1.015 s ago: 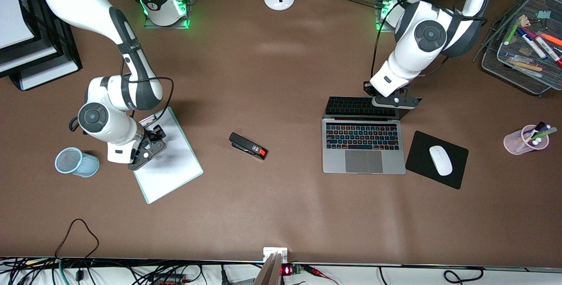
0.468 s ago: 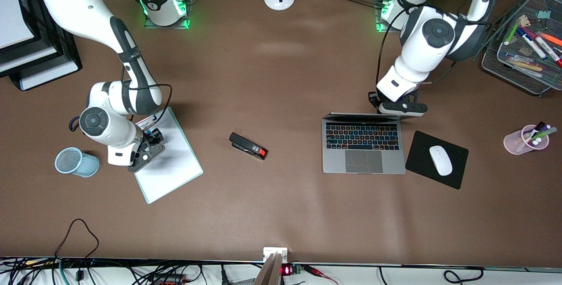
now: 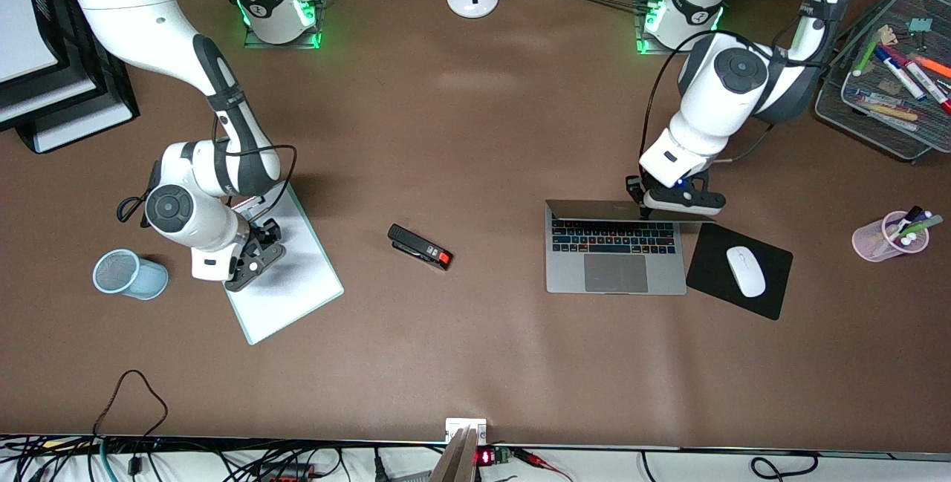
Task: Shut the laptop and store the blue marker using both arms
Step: 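Grasp the blue marker with the right gripper while the left gripper pushes the lid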
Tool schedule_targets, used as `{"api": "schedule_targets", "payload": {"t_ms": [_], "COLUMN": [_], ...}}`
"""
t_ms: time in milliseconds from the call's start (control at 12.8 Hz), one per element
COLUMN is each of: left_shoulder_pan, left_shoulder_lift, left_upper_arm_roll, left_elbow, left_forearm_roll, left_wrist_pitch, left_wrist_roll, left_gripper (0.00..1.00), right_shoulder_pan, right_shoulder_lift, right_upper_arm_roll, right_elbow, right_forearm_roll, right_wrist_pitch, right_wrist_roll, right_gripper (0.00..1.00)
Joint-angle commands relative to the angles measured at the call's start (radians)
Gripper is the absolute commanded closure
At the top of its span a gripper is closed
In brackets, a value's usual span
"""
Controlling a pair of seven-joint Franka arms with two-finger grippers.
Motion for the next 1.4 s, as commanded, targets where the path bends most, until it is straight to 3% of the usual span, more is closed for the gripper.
{"api": "schedule_targets", "payload": {"t_ms": [0,234,624,859,1093,1327], "left_shoulder_pan": [0.014,0.017,0.017,0.016,0.008,0.006], "left_shoulder_lift": [0.08,0.137,0.236,0.299,0.355,0.414], "left_upper_arm_roll": [-0.005,-0.002,0.013,0.022,0.024,0.024], "left_elbow": [0.086,0.127,0.204,0.251,0.297,0.336], "left_forearm_roll": [0.03,0.034,0.036,0.086,0.099,0.099], "left_wrist_pitch": [0.009,0.012,0.036,0.038,0.038,0.038], "left_wrist_roll": [0.003,0.002,0.003,0.002,0.002,0.002], "left_gripper": [1.0,1.0,1.0,1.0,1.0,1.0], "right_shoulder_pan": [-0.008,-0.008,-0.011,-0.013,-0.013,-0.021], "right_shoulder_lift": [0.01,0.008,0.005,-0.001,-0.016,-0.045], "right_upper_arm_roll": [0.01,0.01,0.011,0.011,0.01,0.007], "right_elbow": [-0.007,-0.003,0.0,0.012,0.017,0.057], "right_forearm_roll": [0.015,0.015,0.021,0.058,0.058,0.058], "right_wrist_pitch": [0.018,0.017,0.014,0.006,0.003,-0.046], "right_wrist_roll": [-0.024,-0.024,-0.021,-0.022,-0.024,-0.025], "right_gripper": [0.59,0.63,0.81,0.86,1.0,1.0]}}
